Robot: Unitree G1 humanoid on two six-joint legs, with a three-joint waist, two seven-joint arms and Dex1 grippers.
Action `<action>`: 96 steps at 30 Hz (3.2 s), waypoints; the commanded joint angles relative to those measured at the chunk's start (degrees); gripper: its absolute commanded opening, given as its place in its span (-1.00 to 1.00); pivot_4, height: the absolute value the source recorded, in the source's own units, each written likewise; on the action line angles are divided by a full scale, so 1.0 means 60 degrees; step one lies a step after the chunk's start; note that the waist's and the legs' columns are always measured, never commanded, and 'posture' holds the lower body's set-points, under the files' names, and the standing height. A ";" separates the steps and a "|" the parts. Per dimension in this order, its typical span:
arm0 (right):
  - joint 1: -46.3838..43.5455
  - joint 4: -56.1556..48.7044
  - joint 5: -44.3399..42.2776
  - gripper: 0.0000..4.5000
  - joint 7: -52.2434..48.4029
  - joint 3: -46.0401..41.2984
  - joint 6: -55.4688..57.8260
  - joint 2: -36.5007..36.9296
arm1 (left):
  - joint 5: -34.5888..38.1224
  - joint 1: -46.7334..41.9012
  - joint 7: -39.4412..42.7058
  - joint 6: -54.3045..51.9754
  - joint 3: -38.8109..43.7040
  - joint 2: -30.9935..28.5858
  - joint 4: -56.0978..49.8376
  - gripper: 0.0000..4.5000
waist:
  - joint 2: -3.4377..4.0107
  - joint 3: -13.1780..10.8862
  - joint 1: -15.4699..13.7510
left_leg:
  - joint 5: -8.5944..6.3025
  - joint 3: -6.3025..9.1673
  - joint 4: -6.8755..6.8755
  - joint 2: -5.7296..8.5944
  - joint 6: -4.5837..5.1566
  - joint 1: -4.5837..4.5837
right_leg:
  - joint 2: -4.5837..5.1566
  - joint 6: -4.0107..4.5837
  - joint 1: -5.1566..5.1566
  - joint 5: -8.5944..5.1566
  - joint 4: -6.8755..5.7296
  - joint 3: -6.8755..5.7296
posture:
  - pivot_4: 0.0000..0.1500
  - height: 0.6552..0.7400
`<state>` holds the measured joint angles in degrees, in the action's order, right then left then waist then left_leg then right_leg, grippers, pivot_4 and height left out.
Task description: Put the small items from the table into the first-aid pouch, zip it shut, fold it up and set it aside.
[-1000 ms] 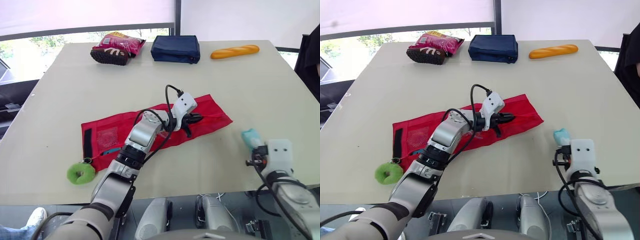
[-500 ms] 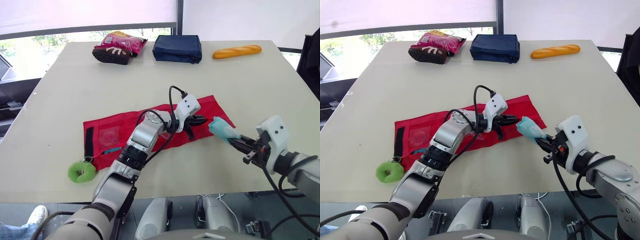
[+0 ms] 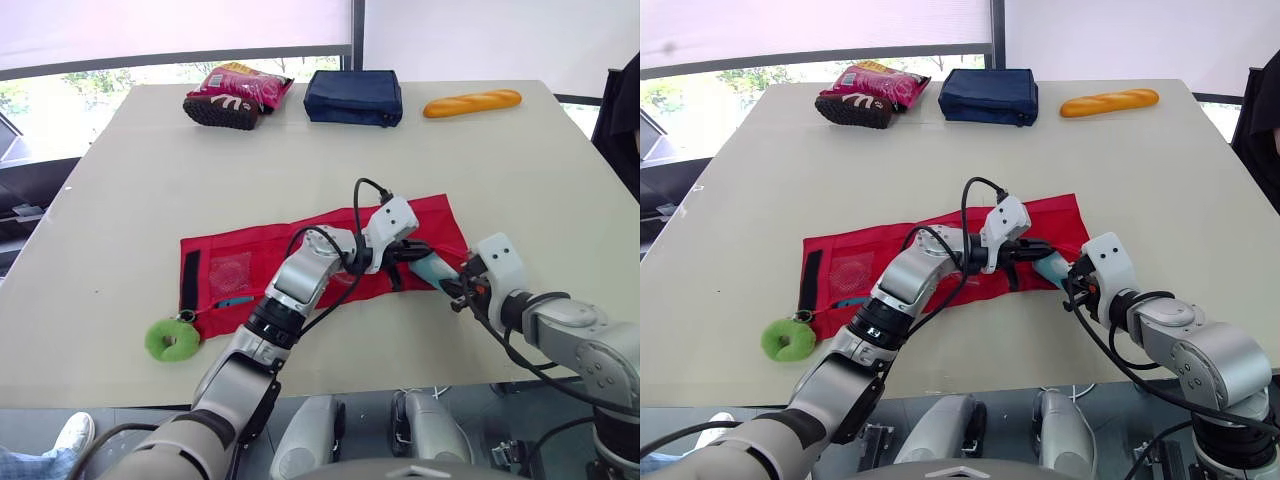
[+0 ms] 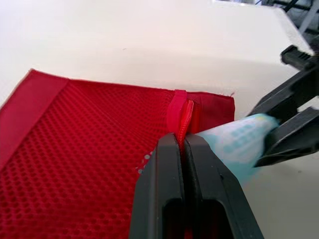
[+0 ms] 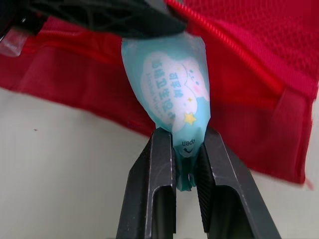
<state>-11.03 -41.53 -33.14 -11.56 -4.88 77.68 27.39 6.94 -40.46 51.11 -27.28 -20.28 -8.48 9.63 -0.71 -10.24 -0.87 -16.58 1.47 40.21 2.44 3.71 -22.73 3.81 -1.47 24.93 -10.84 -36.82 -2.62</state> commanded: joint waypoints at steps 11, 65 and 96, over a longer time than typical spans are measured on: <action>-0.1068 0.1620 0.1419 -0.99 0.3232 -0.1564 -0.2753 -0.5225 | 0.0454 0.0563 0.0243 -0.0534 -0.0892 0.0476 -0.1839 -1.00 | 0.0011 0.0002 0.0020 | 0.0014 -0.0008 -0.0002 -0.0009 -0.0024 0.0003 | -0.0028 0.0002 0.0010 0.0001 -0.0008 0.0015 | 1.00 0.99; 0.4034 0.1204 -0.1155 0.44 -0.2164 -0.4025 -0.3744 0.1035 | 0.1788 0.0715 0.2629 0.1249 0.0094 -0.0350 -0.2222 0.57 | 0.0026 0.0002 0.0043 | -0.0026 -0.0015 -0.0003 -0.0040 0.0043 0.0013 | -0.0018 0.0001 -0.0004 -0.0004 0.0005 0.0035 | 1.00 0.99; 0.3226 0.6258 0.0047 -0.98 -0.2270 -0.6100 -0.5108 0.2954 | 0.5866 0.2003 0.4663 -0.1805 0.4138 -0.7100 -0.4659 1.00 | 0.0040 -0.0008 0.0004 | -0.0024 -0.0015 -0.0004 -0.0018 0.0040 0.0013 | -0.0043 -0.0008 -0.0018 -0.0007 0.0023 0.0057 | 1.00 0.99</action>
<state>8.50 -4.64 -34.56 -25.80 -38.75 49.35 43.49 40.79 -28.33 78.84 -38.45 3.60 -50.20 -16.79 -0.46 -10.29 -0.85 -16.73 1.38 40.19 2.33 3.94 -22.65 3.55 -1.52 24.82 -10.87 -36.68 -2.28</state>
